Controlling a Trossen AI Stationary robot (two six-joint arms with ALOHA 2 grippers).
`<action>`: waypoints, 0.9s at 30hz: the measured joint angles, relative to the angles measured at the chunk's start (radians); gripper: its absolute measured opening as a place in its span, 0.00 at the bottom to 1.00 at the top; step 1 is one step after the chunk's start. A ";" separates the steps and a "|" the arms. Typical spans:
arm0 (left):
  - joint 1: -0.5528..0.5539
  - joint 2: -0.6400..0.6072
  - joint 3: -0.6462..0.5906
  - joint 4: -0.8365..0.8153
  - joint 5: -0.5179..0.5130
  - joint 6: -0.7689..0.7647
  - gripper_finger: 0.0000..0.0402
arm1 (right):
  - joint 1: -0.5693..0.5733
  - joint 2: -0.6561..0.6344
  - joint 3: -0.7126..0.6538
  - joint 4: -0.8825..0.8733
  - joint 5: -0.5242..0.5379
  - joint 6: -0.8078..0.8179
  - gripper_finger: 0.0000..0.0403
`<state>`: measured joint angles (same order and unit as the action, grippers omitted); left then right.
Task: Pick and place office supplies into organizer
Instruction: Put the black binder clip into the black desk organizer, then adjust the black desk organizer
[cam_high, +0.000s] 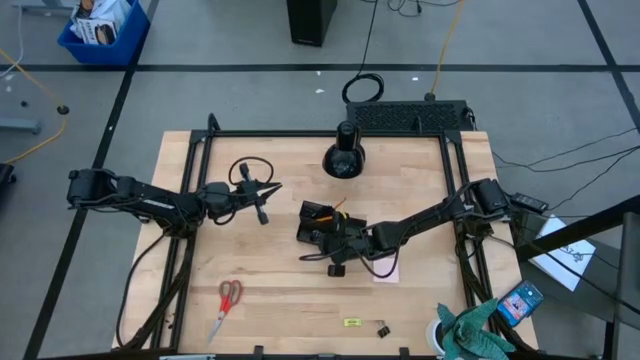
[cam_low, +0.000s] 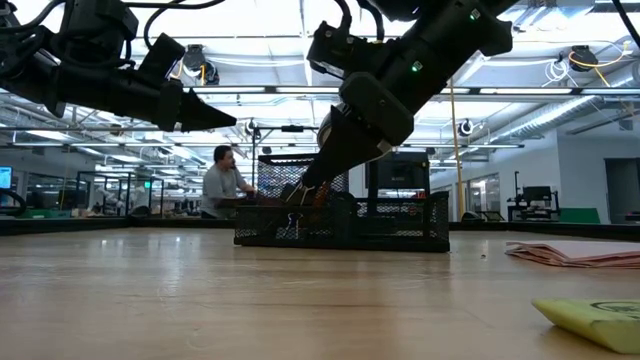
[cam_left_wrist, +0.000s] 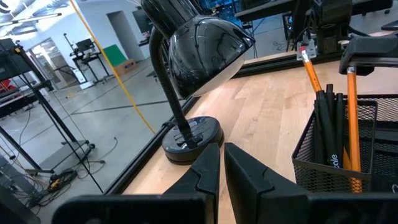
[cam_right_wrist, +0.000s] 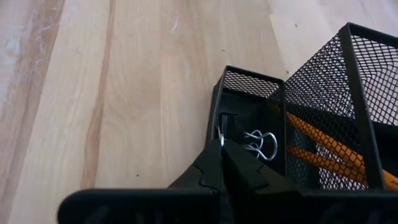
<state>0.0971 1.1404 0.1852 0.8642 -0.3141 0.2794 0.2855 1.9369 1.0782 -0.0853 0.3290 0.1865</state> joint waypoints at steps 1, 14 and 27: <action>0.000 0.000 0.000 0.000 0.000 0.000 0.08 | 0.000 0.000 0.000 0.001 0.011 -0.001 0.00; 0.000 0.000 0.000 0.000 0.000 0.006 0.08 | -0.034 0.000 0.003 -0.056 0.006 -0.019 0.00; 0.001 0.000 0.000 0.000 0.000 0.006 0.08 | -0.028 -0.001 0.003 -0.054 -0.007 -0.018 0.10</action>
<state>0.0978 1.1404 0.1852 0.8642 -0.3141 0.2859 0.2573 1.9362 1.0809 -0.1394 0.3225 0.1688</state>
